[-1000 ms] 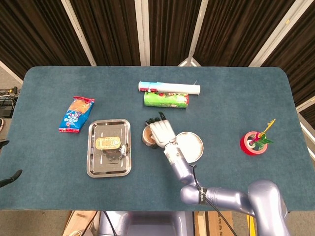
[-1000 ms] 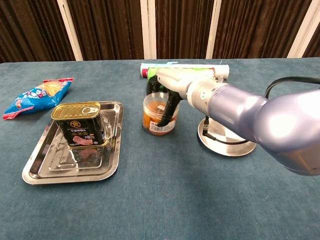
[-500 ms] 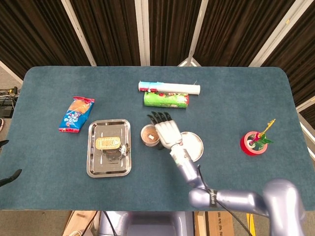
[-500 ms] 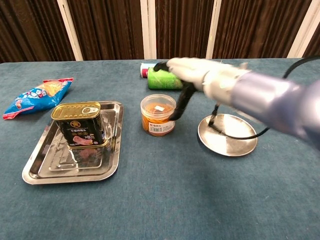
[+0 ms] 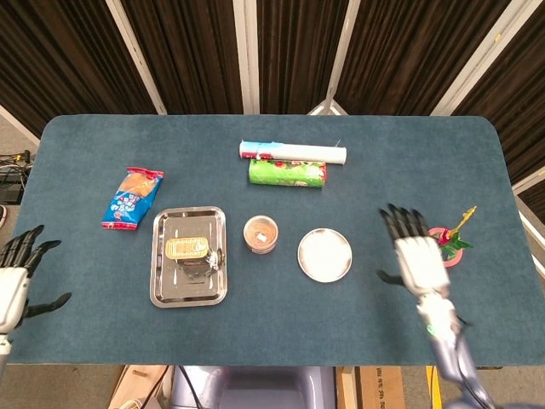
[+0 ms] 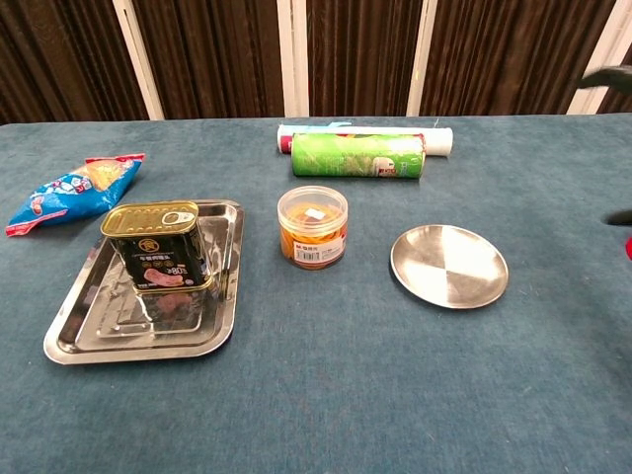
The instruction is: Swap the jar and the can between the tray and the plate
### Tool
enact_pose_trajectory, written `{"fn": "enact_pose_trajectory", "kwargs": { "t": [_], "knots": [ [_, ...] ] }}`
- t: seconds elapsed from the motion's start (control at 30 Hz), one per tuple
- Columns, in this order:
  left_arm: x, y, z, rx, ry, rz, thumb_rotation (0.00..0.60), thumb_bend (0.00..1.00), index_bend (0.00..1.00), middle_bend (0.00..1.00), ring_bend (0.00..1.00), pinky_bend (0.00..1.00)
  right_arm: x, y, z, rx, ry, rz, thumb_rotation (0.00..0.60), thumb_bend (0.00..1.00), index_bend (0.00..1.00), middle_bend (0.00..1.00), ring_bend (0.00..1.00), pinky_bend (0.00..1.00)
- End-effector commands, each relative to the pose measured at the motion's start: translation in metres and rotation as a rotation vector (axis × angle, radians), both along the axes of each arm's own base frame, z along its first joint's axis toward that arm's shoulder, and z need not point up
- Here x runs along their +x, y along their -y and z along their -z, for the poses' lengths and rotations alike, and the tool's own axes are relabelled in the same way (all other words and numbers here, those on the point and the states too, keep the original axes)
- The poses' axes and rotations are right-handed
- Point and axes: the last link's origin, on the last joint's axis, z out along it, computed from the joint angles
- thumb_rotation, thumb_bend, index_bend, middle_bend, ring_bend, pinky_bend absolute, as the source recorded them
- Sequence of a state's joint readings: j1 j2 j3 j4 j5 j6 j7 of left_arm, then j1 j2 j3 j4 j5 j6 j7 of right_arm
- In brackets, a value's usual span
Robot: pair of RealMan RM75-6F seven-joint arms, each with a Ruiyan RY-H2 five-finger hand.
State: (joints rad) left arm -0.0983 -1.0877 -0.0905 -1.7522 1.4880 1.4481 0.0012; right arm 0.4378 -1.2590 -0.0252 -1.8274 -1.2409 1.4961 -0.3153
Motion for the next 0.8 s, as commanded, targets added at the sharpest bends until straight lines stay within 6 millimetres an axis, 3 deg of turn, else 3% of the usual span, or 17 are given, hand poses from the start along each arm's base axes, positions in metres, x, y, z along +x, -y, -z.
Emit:
{"fn": "enact_pose_trajectory", "kwargs": {
  "t": [0.03, 0.43, 0.63, 0.8],
  "knots": [
    [0.017, -0.024, 0.007, -0.038, 0.015, 0.027, 0.600, 0.11, 0.19, 0.00, 0.00, 0.05, -0.031, -0.034, -0.018, -0.033, -0.018, 0.038, 0.600, 0.00, 0.00, 0.00, 0.00, 0.00],
    [0.077, -0.087, 0.045, -0.272, 0.048, 0.046, 0.600, 0.10, 0.17, 0.01, 0.00, 0.08, -0.058, -0.051, -0.018, -0.064, -0.021, 0.118, 0.600, 0.00, 0.00, 0.00, 0.00, 0.00],
    [0.102, -0.100, 0.071, -0.312, 0.000, 0.071, 0.600, 0.10, 0.18, 0.04, 0.00, 0.11, -0.060, -0.054, -0.019, -0.078, -0.020, 0.130, 0.600, 0.00, 0.00, 0.00, 0.00, 0.00],
    [0.113, -0.103, 0.096, -0.350, -0.026, 0.064, 0.600, 0.10, 0.18, 0.06, 0.00, 0.11, -0.062, -0.053, -0.020, -0.075, -0.017, 0.134, 0.600, 0.00, 0.00, 0.00, 0.00, 0.00]
  ]
}}
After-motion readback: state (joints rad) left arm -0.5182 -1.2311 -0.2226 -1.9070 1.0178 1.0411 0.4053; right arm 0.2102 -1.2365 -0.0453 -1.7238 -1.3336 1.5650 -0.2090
